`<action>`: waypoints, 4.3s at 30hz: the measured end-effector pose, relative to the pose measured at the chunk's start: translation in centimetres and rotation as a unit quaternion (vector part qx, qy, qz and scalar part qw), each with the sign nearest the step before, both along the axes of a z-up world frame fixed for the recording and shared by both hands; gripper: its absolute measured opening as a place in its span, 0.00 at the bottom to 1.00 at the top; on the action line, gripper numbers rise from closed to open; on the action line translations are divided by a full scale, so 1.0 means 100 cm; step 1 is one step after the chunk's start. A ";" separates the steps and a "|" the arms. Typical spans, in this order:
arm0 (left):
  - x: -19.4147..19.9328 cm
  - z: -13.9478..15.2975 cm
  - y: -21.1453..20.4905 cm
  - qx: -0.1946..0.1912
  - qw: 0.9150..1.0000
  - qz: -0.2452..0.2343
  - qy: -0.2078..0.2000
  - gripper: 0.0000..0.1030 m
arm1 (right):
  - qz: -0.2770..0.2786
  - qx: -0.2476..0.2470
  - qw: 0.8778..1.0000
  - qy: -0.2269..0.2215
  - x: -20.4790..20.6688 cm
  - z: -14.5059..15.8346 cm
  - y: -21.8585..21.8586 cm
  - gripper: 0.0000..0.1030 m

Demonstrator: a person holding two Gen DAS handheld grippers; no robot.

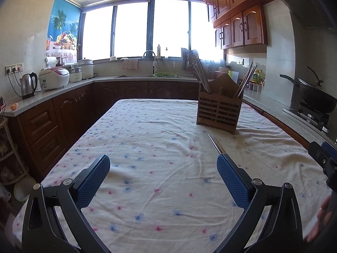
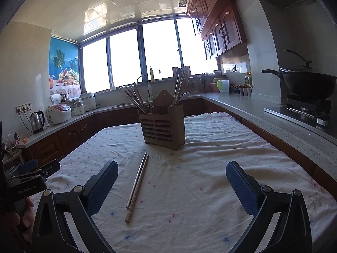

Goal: Organize utensils

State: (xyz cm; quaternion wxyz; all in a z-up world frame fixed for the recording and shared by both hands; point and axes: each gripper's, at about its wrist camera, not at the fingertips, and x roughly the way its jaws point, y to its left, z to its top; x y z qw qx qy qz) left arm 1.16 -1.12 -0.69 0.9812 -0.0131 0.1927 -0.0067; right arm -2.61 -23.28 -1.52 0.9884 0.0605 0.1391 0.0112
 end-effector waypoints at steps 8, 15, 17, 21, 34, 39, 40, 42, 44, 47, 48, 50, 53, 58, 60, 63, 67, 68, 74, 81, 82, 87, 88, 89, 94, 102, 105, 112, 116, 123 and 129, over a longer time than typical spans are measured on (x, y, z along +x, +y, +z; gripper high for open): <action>-0.006 -0.001 -0.003 0.008 1.000 0.001 -0.007 1.00 | -0.005 -0.011 1.000 -0.001 -0.001 -0.003 0.000 1.00; -0.008 -0.002 -0.005 0.015 1.000 -0.001 -0.011 1.00 | -0.005 -0.010 1.000 -0.002 -0.001 -0.006 -0.002 1.00; -0.009 -0.001 -0.005 0.015 1.000 -0.001 -0.013 1.00 | -0.004 -0.010 1.000 -0.002 0.000 -0.007 -0.003 1.00; -0.009 -0.002 -0.008 0.021 1.000 -0.004 -0.012 1.00 | -0.004 -0.009 1.000 -0.007 -0.001 -0.007 -0.004 1.00; -0.010 -0.003 -0.014 0.033 0.999 -0.019 -0.011 1.00 | -0.003 -0.007 1.000 -0.013 -0.001 -0.005 -0.007 1.00; -0.011 -0.003 -0.014 0.034 0.999 -0.020 -0.012 1.00 | -0.002 -0.006 1.000 -0.012 -0.001 -0.006 -0.008 1.00; -0.011 -0.003 -0.014 0.033 0.999 -0.020 -0.011 1.00 | -0.002 -0.006 1.000 -0.012 -0.001 -0.006 -0.008 1.00; -0.011 -0.003 -0.014 0.033 0.999 -0.019 -0.010 1.00 | -0.003 -0.006 1.000 -0.012 -0.002 -0.006 -0.008 1.00; -0.011 -0.003 -0.014 0.032 0.999 -0.020 -0.010 1.00 | -0.002 -0.006 1.000 -0.012 -0.001 -0.006 -0.008 1.00; -0.011 -0.003 -0.013 0.032 0.999 -0.020 -0.010 1.00 | -0.003 -0.006 1.000 -0.012 -0.002 -0.006 -0.008 1.00; -0.010 -0.003 -0.014 0.032 0.999 -0.021 -0.010 1.00 | -0.003 -0.006 1.000 -0.012 -0.002 -0.006 -0.008 1.00; -0.010 -0.003 -0.013 0.032 0.999 -0.021 -0.009 1.00 | -0.003 -0.006 1.000 -0.012 -0.002 -0.006 -0.008 1.00; -0.010 -0.003 -0.013 0.032 0.999 -0.022 -0.008 1.00 | -0.003 -0.006 1.000 -0.012 -0.002 -0.006 -0.008 1.00; -0.009 -0.004 -0.012 0.030 0.999 -0.021 -0.006 1.00 | -0.001 -0.006 1.000 -0.012 -0.001 -0.006 -0.007 1.00; -0.009 -0.004 -0.011 0.030 0.999 -0.020 -0.007 1.00 | 0.000 -0.005 1.000 -0.013 -0.001 -0.006 -0.007 1.00; -0.009 -0.005 -0.011 0.031 0.999 -0.020 -0.008 1.00 | 0.001 -0.006 1.000 -0.014 -0.001 -0.008 -0.007 1.00; -0.009 -0.005 -0.012 0.032 0.999 -0.021 -0.008 1.00 | 0.002 -0.006 1.000 -0.014 0.000 -0.008 -0.007 1.00; -0.009 -0.005 -0.012 0.032 0.999 -0.021 -0.008 1.00 | 0.002 -0.006 1.000 -0.014 -0.001 -0.008 -0.006 1.00; -0.010 -0.005 -0.012 0.033 0.999 -0.020 -0.008 1.00 | 0.003 -0.005 1.000 -0.014 0.000 -0.008 -0.006 1.00; -0.008 -0.006 -0.010 0.027 0.999 -0.023 -0.003 1.00 | 0.006 -0.005 1.000 -0.015 -0.001 -0.007 -0.004 1.00; -0.008 -0.006 -0.010 0.027 0.999 -0.023 -0.003 1.00 | 0.006 -0.005 1.000 -0.015 -0.001 -0.008 -0.004 1.00; -0.008 -0.006 -0.011 0.029 0.999 -0.025 -0.004 1.00 | 0.008 -0.003 1.000 -0.015 -0.001 -0.006 -0.003 1.00; -0.007 -0.006 -0.011 0.029 0.999 -0.026 -0.003 1.00 | 0.009 -0.003 1.000 -0.016 -0.001 -0.006 -0.004 1.00; -0.007 -0.006 -0.011 0.029 0.999 -0.026 -0.002 1.00 | 0.010 -0.003 1.000 -0.017 -0.001 -0.005 -0.004 1.00; -0.007 -0.007 -0.011 0.029 0.999 -0.026 -0.002 1.00 | 0.013 -0.005 1.000 -0.019 -0.001 -0.003 -0.002 1.00; -0.006 -0.007 -0.011 0.027 0.999 -0.026 0.001 1.00 | 0.016 -0.004 1.000 -0.020 0.000 0.000 -0.002 1.00; -0.005 -0.007 -0.011 0.027 0.999 -0.027 0.000 1.00 | 0.016 -0.005 1.000 -0.019 0.000 0.000 -0.002 1.00; -0.004 -0.007 -0.011 0.027 0.999 -0.029 0.002 1.00 | 0.017 -0.004 1.000 -0.019 0.000 0.001 -0.002 1.00; -0.004 -0.007 -0.012 0.026 0.999 -0.029 0.004 1.00 | 0.017 -0.004 1.000 -0.017 0.001 0.000 -0.002 1.00; -0.003 -0.006 -0.011 0.025 0.999 -0.034 0.008 1.00 | 0.018 -0.004 1.000 -0.016 0.001 0.000 -0.001 1.00; -0.001 -0.003 -0.013 0.022 0.999 -0.038 0.009 1.00 | 0.018 -0.005 1.000 -0.015 0.003 0.000 -0.002 1.00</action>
